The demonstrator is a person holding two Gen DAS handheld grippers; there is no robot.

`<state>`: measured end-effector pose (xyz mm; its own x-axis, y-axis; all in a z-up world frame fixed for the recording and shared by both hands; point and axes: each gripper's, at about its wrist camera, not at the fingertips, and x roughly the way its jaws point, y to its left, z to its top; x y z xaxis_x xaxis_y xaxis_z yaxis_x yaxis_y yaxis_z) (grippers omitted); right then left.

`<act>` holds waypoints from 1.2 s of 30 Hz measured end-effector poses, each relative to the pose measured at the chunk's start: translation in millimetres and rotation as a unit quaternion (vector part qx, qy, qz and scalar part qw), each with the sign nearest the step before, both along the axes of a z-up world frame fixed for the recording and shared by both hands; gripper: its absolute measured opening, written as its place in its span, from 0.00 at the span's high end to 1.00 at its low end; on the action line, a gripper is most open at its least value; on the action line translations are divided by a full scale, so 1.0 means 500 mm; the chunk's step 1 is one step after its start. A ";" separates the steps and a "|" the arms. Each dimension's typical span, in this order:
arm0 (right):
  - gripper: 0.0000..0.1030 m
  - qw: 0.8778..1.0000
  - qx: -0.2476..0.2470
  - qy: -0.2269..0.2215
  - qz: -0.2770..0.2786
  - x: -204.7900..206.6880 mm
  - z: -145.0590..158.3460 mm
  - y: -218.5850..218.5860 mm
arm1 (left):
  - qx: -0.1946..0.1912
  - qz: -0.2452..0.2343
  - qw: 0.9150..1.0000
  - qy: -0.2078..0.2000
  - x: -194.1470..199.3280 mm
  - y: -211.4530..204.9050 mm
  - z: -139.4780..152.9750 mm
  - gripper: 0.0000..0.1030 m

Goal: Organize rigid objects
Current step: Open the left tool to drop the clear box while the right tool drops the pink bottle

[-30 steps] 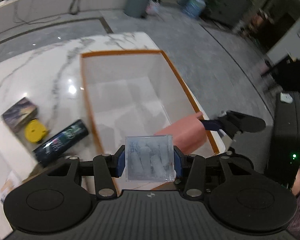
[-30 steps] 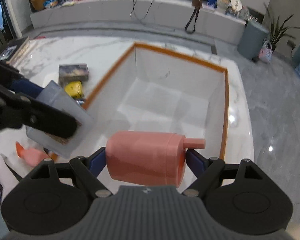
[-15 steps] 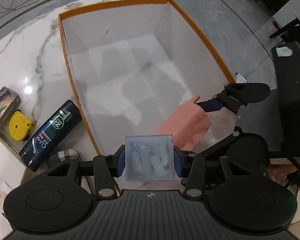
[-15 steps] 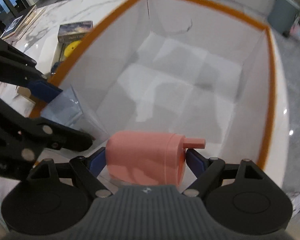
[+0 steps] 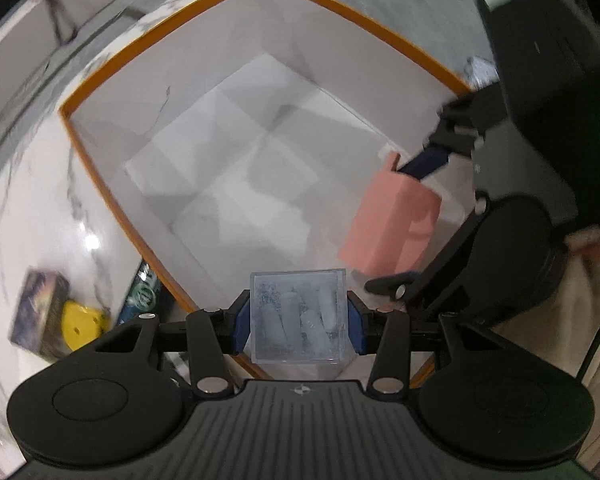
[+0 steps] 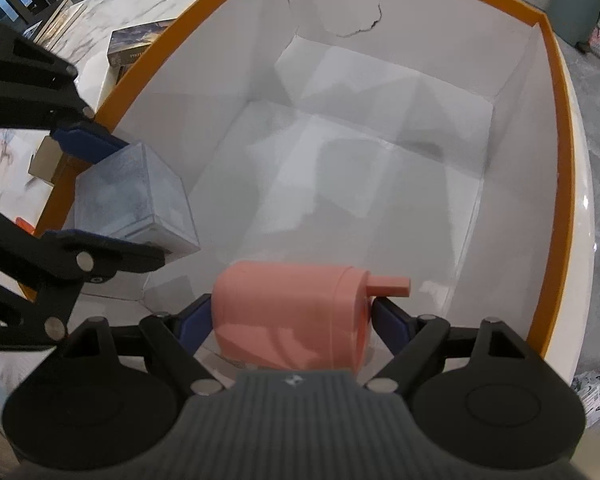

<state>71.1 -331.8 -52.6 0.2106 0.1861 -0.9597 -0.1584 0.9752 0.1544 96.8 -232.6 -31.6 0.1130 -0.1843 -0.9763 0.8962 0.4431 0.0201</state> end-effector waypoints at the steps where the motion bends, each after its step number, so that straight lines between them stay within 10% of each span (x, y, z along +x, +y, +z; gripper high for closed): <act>1: 0.19 1.000 -0.001 -0.002 0.001 -0.001 0.002 -0.003 | 0.003 -0.010 1.000 -0.004 -0.003 -0.003 0.000 0.48; 18: 0.19 1.000 -0.007 -0.009 0.021 -0.002 0.034 0.003 | 0.021 -0.024 0.999 -0.002 0.012 -0.013 -0.014 0.44; 36: 0.12 0.998 -0.043 -0.052 -0.003 -0.026 0.095 0.019 | -0.054 0.015 0.998 -0.019 -0.015 0.037 0.069 0.34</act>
<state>58.2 -322.4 -5.3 0.3107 0.1033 -0.9449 -0.1641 0.9850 0.0537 89.5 -214.0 2.7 0.1567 -0.2834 -0.9461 0.8821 0.4711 0.0050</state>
